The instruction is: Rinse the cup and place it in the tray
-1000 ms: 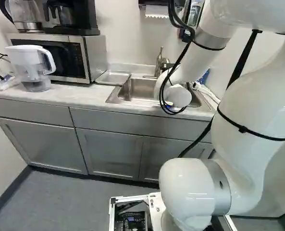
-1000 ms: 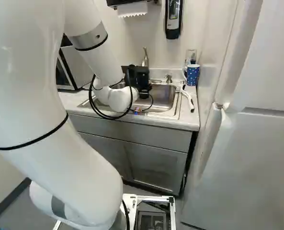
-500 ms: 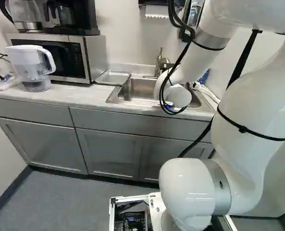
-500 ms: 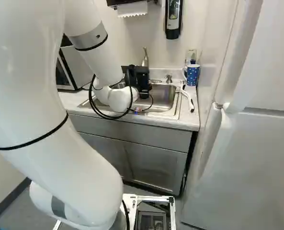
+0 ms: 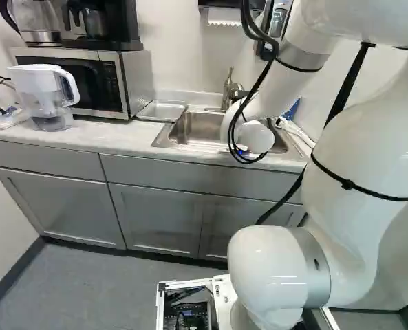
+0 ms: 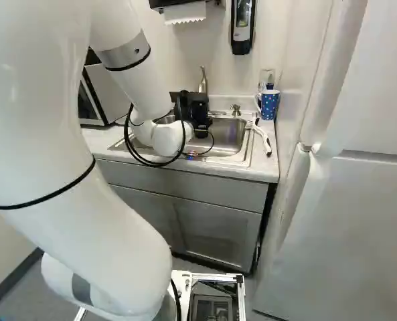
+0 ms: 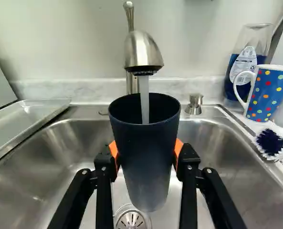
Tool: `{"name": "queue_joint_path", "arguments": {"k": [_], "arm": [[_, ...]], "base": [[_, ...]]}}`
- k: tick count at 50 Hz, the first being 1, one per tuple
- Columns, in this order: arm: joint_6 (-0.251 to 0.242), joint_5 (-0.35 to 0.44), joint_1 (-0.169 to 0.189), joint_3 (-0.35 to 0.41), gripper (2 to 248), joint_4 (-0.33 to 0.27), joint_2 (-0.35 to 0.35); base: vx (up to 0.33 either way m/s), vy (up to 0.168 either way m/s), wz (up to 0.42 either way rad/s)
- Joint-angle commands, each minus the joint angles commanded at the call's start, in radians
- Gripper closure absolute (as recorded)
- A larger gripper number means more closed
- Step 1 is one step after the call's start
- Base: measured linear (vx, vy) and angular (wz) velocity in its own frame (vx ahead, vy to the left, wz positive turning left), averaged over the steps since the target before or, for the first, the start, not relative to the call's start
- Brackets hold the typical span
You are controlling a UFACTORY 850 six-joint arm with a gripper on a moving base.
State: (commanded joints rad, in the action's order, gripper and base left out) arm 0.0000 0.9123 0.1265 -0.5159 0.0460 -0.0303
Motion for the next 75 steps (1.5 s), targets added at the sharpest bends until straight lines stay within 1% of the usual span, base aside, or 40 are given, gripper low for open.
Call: {"name": "queue_joint_path", "arguments": {"k": [75], "arm": [[0.0,0.0,0.0,0.0,125,0.0,0.0]], "base": [[0.0,0.0,0.0]]}}
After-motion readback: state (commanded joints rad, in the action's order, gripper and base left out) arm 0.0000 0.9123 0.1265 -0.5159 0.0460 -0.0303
